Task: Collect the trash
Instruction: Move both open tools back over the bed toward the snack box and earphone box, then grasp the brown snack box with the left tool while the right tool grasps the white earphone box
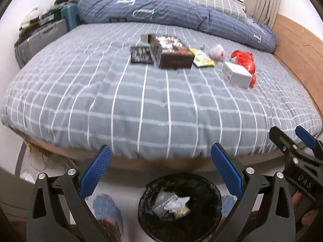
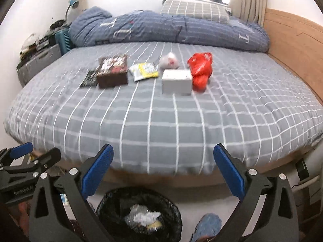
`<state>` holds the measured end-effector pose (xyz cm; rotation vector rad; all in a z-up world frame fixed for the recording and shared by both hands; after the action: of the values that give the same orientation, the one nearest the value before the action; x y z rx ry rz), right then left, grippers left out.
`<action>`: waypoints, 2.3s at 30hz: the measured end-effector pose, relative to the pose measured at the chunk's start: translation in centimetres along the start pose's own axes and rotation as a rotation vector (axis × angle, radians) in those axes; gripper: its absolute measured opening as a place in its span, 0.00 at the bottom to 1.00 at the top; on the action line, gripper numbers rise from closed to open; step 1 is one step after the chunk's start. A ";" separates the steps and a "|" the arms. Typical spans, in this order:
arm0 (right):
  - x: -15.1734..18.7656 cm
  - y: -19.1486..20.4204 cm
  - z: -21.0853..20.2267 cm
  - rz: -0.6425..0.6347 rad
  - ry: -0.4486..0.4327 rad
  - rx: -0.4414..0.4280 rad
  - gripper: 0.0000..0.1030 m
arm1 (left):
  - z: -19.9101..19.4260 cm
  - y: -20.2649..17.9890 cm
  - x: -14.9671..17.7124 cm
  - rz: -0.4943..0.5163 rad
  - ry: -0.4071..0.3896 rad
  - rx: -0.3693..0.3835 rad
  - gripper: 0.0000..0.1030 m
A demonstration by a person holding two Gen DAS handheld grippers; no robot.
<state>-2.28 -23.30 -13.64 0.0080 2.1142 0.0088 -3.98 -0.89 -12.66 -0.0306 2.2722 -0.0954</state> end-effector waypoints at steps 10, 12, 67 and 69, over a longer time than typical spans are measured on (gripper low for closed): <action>-4.2 -2.2 3.5 0.006 -0.045 0.036 0.93 | 2.9 -1.3 -4.9 0.029 -0.035 0.001 0.94; -4.8 -2.3 4.3 0.007 -0.043 0.037 0.93 | 3.8 -1.4 -5.6 0.018 -0.032 0.004 0.94; -6.4 -2.3 20.1 0.043 0.117 0.001 0.66 | 23.5 -5.3 -14.5 0.061 0.024 -0.108 0.95; -6.4 -2.1 20.1 0.040 0.119 -0.005 0.66 | 23.7 -5.3 -14.4 0.065 0.019 -0.121 0.95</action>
<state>18.23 -25.44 -18.52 0.0475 2.2328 0.0387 23.37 -6.77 -16.53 -0.0190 2.2935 0.0763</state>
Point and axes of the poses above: each gripper's, at about its wrist camera, not at the fingertips, and z roughly the way its jaws point, y to its left, x to its underside, the point moved 7 cm from there along z, roughly the way its jaws point, and after that the axes turned 11 degrees about -y, right-handed, at the moved point
